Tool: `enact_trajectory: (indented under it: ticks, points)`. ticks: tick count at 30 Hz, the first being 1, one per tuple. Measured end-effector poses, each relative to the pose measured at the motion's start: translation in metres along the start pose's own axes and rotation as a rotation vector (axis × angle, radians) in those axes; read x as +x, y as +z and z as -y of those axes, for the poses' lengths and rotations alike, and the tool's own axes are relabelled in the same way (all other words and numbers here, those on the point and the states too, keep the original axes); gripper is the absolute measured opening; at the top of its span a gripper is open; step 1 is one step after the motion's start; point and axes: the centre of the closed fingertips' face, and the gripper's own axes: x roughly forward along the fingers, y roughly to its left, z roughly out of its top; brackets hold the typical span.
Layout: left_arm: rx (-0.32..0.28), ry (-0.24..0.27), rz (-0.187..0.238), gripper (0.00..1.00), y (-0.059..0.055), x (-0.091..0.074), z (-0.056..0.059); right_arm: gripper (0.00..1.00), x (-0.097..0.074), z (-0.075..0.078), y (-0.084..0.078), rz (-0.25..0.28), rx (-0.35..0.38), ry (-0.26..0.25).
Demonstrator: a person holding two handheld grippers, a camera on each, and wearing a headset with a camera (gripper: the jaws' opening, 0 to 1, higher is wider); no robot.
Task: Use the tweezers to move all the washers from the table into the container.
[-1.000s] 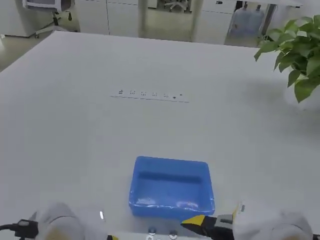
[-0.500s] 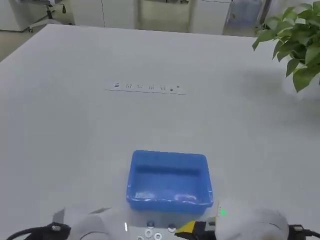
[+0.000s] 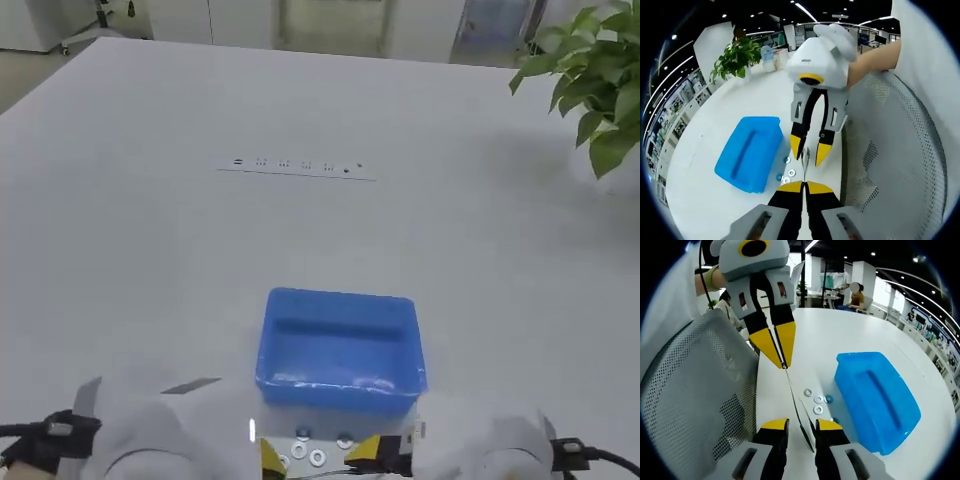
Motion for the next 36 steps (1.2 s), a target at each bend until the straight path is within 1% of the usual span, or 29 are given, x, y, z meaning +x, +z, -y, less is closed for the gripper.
enact_trajectory:
  ticks: [1, 3, 4, 6, 10, 14, 16, 18, 22, 25, 30, 33, 36]
  points:
    - [0.009, -0.006, -0.003, 0.0, 0.002, -0.002, 0.001, 0.15, 0.001, 0.0, 0.002, 0.007, -0.004, 0.005]
    - [0.032, -0.008, -0.014, 0.0, 0.003, -0.006, 0.002, 0.1, 0.003, -0.001, 0.006, 0.017, -0.01, 0.017]
    - [0.034, -0.009, -0.016, 0.0, 0.003, -0.008, 0.002, 0.08, 0.004, -0.001, 0.008, 0.021, -0.017, 0.021]
    - [0.036, -0.004, -0.011, 0.0, 0.003, -0.013, 0.001, 0.08, 0.006, -0.002, 0.014, 0.033, -0.013, 0.045]
    - [0.015, 0.006, 0.003, 0.0, 0.002, -0.024, 0.0, 0.07, 0.012, -0.006, 0.026, 0.048, -0.049, 0.071]
    - [0.013, 0.024, 0.002, 0.0, 0.001, -0.033, -0.002, 0.07, 0.019, -0.008, 0.038, 0.06, -0.086, 0.082]
    - [0.016, 0.03, -0.002, 0.0, 0.001, -0.037, -0.002, 0.07, 0.022, -0.009, 0.043, 0.065, -0.098, 0.088]
    - [0.018, 0.036, 0.003, 0.0, 0.002, -0.04, -0.003, 0.07, 0.024, -0.009, 0.047, 0.068, -0.104, 0.092]
    - [0.009, 0.047, 0.014, 0.0, 0.002, -0.042, -0.007, 0.07, 0.027, -0.007, 0.053, 0.085, -0.102, 0.1]
    - [0.005, 0.053, 0.01, 0.0, 0.001, -0.043, -0.01, 0.07, 0.028, -0.005, 0.055, 0.095, -0.096, 0.102]
    - [0.007, 0.057, 0.014, 0.0, 0.004, -0.043, -0.015, 0.07, 0.031, -0.001, 0.06, 0.125, -0.062, 0.105]
    - [0.015, 0.054, 0.009, 0.0, 0.005, -0.042, -0.016, 0.07, 0.033, -0.002, 0.061, 0.131, -0.056, 0.11]
    - [0.014, 0.047, 0.007, 0.0, 0.005, -0.04, -0.016, 0.07, 0.036, -0.003, 0.059, 0.126, -0.053, 0.113]
